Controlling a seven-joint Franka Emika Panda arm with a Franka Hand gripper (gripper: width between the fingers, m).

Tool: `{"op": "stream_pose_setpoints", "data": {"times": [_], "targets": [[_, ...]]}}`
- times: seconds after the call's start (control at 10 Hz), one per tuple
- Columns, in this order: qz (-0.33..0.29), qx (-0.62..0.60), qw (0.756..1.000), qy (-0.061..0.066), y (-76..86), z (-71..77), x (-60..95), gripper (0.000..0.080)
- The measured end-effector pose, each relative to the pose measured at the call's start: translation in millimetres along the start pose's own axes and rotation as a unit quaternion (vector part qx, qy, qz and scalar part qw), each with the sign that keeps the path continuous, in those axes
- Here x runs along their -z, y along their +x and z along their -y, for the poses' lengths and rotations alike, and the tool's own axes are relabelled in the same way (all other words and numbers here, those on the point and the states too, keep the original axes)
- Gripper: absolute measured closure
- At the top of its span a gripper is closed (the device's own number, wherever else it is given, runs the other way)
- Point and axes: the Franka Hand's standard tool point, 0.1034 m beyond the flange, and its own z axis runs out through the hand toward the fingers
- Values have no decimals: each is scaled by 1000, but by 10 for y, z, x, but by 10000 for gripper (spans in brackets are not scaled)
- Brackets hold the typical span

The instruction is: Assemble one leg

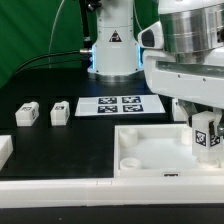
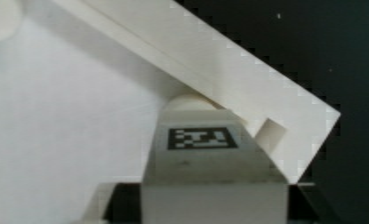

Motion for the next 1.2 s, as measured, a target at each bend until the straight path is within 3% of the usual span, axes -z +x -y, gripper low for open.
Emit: {"op": "stream_pose_setpoints", "data": {"times": [0.2,0.4,0.5,0.6,0.7,0.9,1.0,1.2], "targets": [[3,-78,997,3,-12,6,-4,506],[3,-65,998,3,-17,7,-5,506],[3,-55,999,3,-21,7,-6,326],[3,-30,1000,3,-25,8,-7,210],[6,-24,1000,-3,-71,3,-18,210],[3,132,991,-16,-69,-3,-24,153],[10,193,981,-30,-84,-23,-32,153],[13,333,942,-36,-40,-22,-27,151]]}}
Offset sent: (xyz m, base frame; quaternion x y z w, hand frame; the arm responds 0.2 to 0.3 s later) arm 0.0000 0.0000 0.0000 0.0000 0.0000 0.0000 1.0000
